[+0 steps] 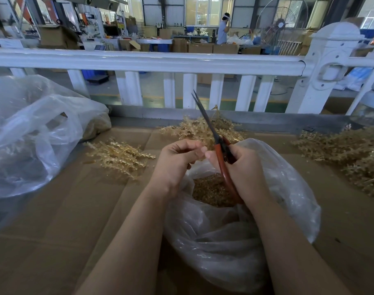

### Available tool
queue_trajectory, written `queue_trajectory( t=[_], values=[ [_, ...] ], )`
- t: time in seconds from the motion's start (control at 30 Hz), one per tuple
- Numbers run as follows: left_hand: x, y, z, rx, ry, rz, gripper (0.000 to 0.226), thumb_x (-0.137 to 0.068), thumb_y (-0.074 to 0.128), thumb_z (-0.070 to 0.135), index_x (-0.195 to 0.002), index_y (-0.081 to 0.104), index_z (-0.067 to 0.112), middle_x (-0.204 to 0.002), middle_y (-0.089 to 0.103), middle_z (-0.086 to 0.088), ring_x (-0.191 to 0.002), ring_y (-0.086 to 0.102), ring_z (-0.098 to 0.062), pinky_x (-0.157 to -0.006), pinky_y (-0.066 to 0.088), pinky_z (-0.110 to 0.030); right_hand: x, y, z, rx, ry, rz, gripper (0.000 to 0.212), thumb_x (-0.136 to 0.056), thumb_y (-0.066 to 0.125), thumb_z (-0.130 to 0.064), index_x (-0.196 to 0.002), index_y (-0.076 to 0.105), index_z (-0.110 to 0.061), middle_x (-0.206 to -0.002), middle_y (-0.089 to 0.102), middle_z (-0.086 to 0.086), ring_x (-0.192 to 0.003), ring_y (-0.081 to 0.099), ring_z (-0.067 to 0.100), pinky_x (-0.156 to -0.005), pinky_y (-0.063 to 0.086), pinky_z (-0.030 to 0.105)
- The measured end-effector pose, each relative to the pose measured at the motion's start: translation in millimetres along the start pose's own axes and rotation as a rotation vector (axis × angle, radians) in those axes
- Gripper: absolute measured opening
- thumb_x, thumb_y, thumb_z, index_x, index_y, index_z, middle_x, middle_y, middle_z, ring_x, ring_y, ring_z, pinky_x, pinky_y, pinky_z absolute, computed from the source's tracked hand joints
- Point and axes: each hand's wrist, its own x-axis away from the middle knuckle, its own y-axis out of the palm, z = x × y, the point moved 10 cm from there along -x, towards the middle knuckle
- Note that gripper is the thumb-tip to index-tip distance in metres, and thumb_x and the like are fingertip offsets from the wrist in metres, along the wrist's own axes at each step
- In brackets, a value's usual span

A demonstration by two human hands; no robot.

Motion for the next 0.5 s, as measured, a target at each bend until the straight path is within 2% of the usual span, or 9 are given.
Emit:
queue_trajectory(
  t=[0.1,0.17,0.23,0.37,0.5],
  values=[
    [1.4,8.1,-1.9,0.025,-0.022,-0.038,0.007,-0.081,0.070,-0.001,-0.084,0.070,0.006,-0.068,0.066,0.008,-0.054,0.049,0.003,-0.054,0.038,-0.014,-2.5,4.4,3.5,-0.081,0.023,-0.040,0.017,-0.082,0.078,-0.043,-0.085,0.074,-0.027,-0.076,0.075,-0.014,-0.073,0.071,0.005,-0.067,0.058,0.022],
    [1.8,8.7,-3.4,0.035,-0.040,-0.044,0.008,-0.079,0.072,0.002,-0.086,0.071,0.006,-0.068,0.066,0.007,-0.053,0.049,0.003,-0.051,0.037,-0.012,-3.8,5.6,2.8,-0.115,0.014,-0.055,0.008,-0.084,0.079,-0.036,-0.086,0.073,-0.031,-0.077,0.075,-0.016,-0.074,0.071,0.003,-0.067,0.056,0.018],
    [1.9,7.9,-4.5,0.000,-0.054,-0.047,0.010,-0.078,0.074,0.009,-0.088,0.072,0.009,-0.071,0.065,0.005,-0.055,0.048,0.002,-0.053,0.036,-0.014,-4.1,6.3,1.0,-0.138,0.003,-0.064,0.007,-0.084,0.079,-0.033,-0.085,0.071,-0.032,-0.076,0.074,-0.018,-0.074,0.070,0.001,-0.065,0.052,0.013],
    [1.1,7.9,-3.1,-0.028,-0.054,-0.063,0.006,-0.085,0.070,0.009,-0.086,0.073,0.014,-0.075,0.065,0.002,-0.062,0.047,-0.004,-0.058,0.036,-0.019,-4.5,5.8,-1.5,-0.130,-0.019,-0.058,0.010,-0.086,0.078,-0.029,-0.083,0.069,-0.034,-0.071,0.071,-0.023,-0.070,0.068,-0.004,-0.062,0.049,0.009],
    [1.3,6.4,-0.1,0.051,-0.061,-0.058,0.002,-0.086,0.070,0.016,-0.087,0.071,0.016,-0.080,0.067,-0.004,-0.063,0.051,-0.006,-0.059,0.039,-0.019,-4.9,0.1,0.7,-0.043,-0.030,-0.013,0.015,-0.089,0.076,-0.027,-0.081,0.065,-0.035,-0.080,0.071,-0.022,-0.075,0.067,-0.004,-0.064,0.049,0.008]
  ],
)
